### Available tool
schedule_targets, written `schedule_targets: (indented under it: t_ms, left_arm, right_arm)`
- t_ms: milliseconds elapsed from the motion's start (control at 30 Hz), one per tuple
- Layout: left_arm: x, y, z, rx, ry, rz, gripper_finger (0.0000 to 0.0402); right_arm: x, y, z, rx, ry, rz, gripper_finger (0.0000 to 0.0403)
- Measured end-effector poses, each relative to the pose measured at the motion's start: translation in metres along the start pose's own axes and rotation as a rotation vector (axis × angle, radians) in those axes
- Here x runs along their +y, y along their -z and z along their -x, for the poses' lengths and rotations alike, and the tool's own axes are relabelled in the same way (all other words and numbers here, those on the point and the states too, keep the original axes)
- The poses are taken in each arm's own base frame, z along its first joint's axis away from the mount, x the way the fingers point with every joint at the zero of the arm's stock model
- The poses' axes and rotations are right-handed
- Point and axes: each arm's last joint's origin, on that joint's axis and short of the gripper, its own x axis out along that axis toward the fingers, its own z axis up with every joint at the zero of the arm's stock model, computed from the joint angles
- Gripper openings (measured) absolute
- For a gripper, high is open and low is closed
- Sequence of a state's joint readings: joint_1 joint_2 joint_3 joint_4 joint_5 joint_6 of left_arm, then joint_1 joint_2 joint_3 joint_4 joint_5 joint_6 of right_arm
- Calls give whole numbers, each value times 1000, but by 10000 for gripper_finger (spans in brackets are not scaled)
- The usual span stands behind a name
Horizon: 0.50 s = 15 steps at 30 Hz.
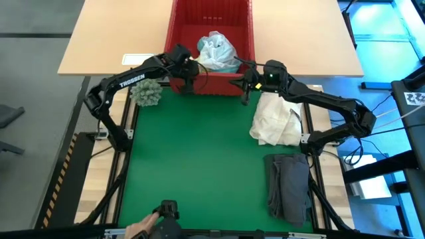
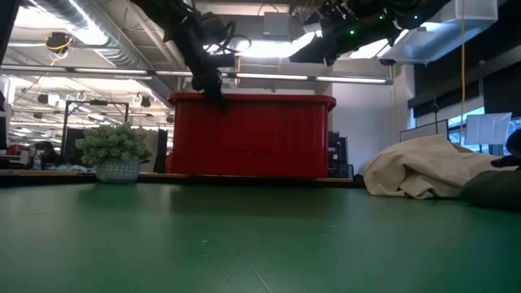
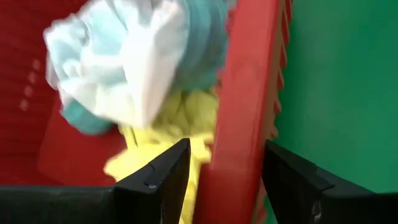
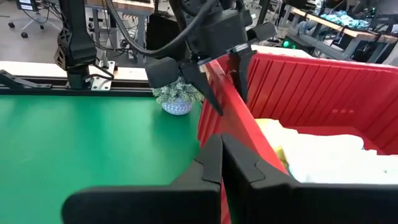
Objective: Fold Laundry from Bin
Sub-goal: Fold the blue short
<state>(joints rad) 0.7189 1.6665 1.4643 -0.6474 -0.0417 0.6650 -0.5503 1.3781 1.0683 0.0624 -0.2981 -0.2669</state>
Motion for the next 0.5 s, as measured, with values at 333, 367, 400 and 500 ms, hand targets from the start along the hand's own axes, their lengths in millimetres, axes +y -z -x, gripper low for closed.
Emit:
schedule_targets:
  t_ms: [333, 367, 400, 500]
  left_arm:
    - [-31, -5, 0, 62, 92, -60, 83]
    - [-35, -6, -1, 63, 93, -66, 83]
    - [-39, -6, -2, 65, 94, -74, 83]
    - [-53, -8, -4, 102, 76, -132, 83]
  right_arm:
    - [-5, 1, 0, 53, 169, 104, 73]
    - [-6, 1, 1, 61, 205, 108, 91]
    - [-7, 1, 1, 70, 238, 108, 110]
    - [-12, 3, 2, 96, 325, 87, 164]
